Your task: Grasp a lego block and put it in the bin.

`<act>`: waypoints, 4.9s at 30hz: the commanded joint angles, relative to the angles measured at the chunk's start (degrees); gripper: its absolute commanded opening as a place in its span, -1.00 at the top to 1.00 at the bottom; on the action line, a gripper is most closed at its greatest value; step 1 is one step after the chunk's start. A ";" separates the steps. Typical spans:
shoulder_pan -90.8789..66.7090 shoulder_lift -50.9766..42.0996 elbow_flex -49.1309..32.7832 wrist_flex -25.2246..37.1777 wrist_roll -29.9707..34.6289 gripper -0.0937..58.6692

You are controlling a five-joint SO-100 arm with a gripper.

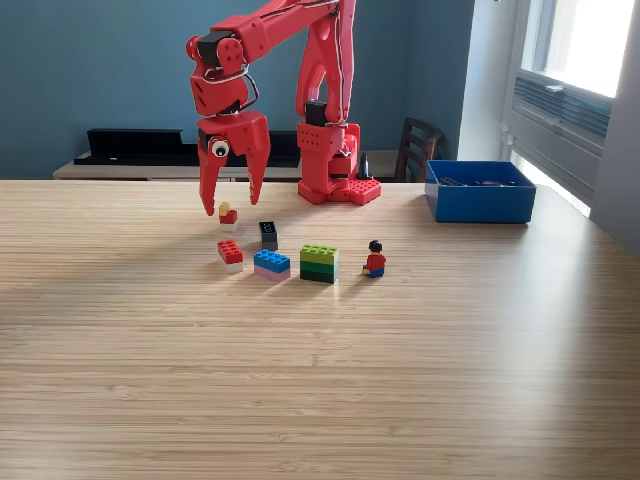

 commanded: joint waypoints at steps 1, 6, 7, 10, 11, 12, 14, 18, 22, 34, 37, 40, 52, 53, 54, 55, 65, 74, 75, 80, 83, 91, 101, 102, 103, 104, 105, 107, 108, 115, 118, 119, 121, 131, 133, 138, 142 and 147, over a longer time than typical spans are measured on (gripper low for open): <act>1.32 3.69 1.67 -1.93 -1.41 0.10; 2.29 3.78 2.11 -2.90 -2.46 0.10; 2.46 3.78 1.85 -2.90 -2.55 0.10; 3.16 3.78 1.05 -2.99 -2.99 0.09; 3.34 3.78 0.79 -2.99 -3.16 0.09; 3.60 3.78 0.70 -2.99 -3.34 0.09; 4.04 3.78 0.70 -3.08 -3.78 0.11; 5.54 3.78 2.37 -5.36 -4.83 0.14; 6.06 3.87 5.10 -10.02 -5.36 0.14; 3.96 3.08 11.60 -19.34 -4.75 0.23; 2.99 3.08 11.51 -19.51 -4.04 0.24; 2.29 3.08 11.16 -19.51 -3.34 0.28; 1.67 3.25 11.87 -19.51 -2.37 0.77; 1.67 3.43 11.95 -19.51 -2.37 0.77; 1.67 3.52 11.95 -19.42 -2.37 0.79; 1.67 3.52 11.95 -19.42 -2.37 0.86; 1.67 3.52 6.68 -16.17 -3.52 0.99; -2.81 3.08 -18.90 4.31 -4.66 0.99; -4.04 3.08 -21.88 6.59 -5.01 0.99; -14.15 3.08 -34.45 15.64 -7.38 0.99; -23.20 2.99 -36.39 18.19 -7.65 0.99; -55.90 2.99 -32.43 21.09 -4.57 0.99; -93.34 2.81 -31.11 21.45 -3.52 0.99; -96.33 2.81 -31.03 21.45 -3.52 0.99; -99.32 2.81 -30.85 21.45 -3.43 0.99; -101.95 2.81 -30.59 21.45 -3.34 0.99; -104.50 2.72 -30.32 21.45 -3.16 0.99; -109.07 2.72 -29.71 21.45 -3.08 0.99; -111.27 2.72 -29.27 21.45 -3.08 0.99; -119.00 2.55 -28.04 20.74 -5.54 0.99; -119.18 2.11 -27.95 18.37 -6.50 0.99; -119.09 1.41 -28.30 18.11 -6.59 0.99; -118.74 -1.05 -29.97 18.28 -6.50 0.99; -118.13 -15.73 -39.20 19.78 -6.94 0.99; -117.95 -17.23 -40.25 20.04 -8.61 0.98; -117.42 -18.72 -42.80 21.88 -10.81 0.11; -117.25 -18.90 -46.41 25.05 -11.87 -0.10; -116.37 -18.63 -49.31 27.07 -12.48 0.19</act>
